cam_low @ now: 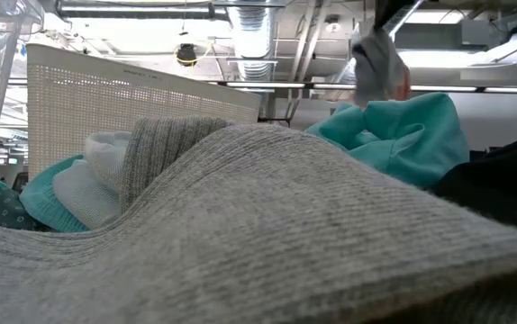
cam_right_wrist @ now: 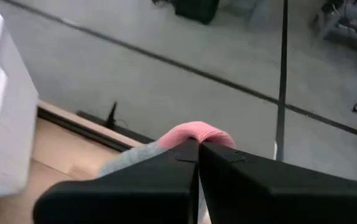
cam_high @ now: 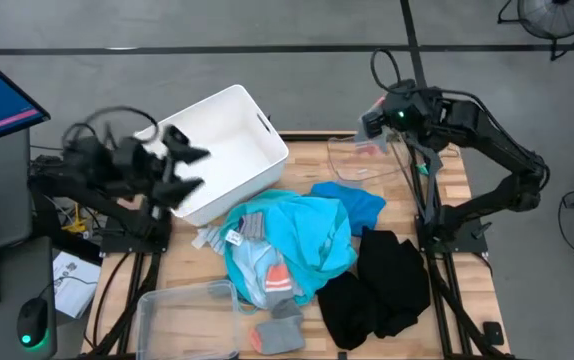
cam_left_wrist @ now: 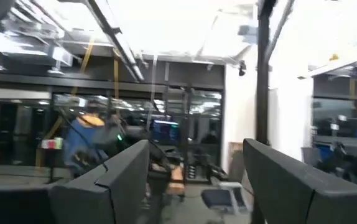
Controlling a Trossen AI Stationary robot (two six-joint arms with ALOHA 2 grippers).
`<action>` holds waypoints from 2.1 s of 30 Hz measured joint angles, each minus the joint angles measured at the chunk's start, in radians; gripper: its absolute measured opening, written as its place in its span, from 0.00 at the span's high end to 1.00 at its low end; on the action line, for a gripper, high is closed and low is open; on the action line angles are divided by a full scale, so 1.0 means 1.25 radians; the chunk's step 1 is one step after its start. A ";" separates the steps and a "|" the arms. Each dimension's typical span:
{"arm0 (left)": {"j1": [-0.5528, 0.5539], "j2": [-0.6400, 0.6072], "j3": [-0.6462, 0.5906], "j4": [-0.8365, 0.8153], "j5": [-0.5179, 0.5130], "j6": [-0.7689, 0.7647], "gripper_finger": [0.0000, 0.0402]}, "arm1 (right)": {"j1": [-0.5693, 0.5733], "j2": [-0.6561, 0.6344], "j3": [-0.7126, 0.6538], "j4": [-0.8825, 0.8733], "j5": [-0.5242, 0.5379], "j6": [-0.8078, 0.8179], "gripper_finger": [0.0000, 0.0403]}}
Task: Pick & Place Cloths
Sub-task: Put the gray and pink sock into the top transparent bin, then put the gray patterned sock into the top transparent bin
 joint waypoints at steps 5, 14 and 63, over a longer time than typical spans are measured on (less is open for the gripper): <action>0.016 -0.019 0.022 -0.129 -0.103 0.033 0.39 | -0.073 0.038 0.000 -0.074 -0.050 -0.052 1.00; 0.017 -0.015 0.020 -0.462 -0.210 -0.144 0.39 | -0.177 0.136 -0.001 -0.085 -0.151 -0.226 1.00; -0.108 0.092 -0.106 -0.109 0.071 -0.255 0.39 | 0.791 0.120 0.000 0.165 -0.452 0.396 0.50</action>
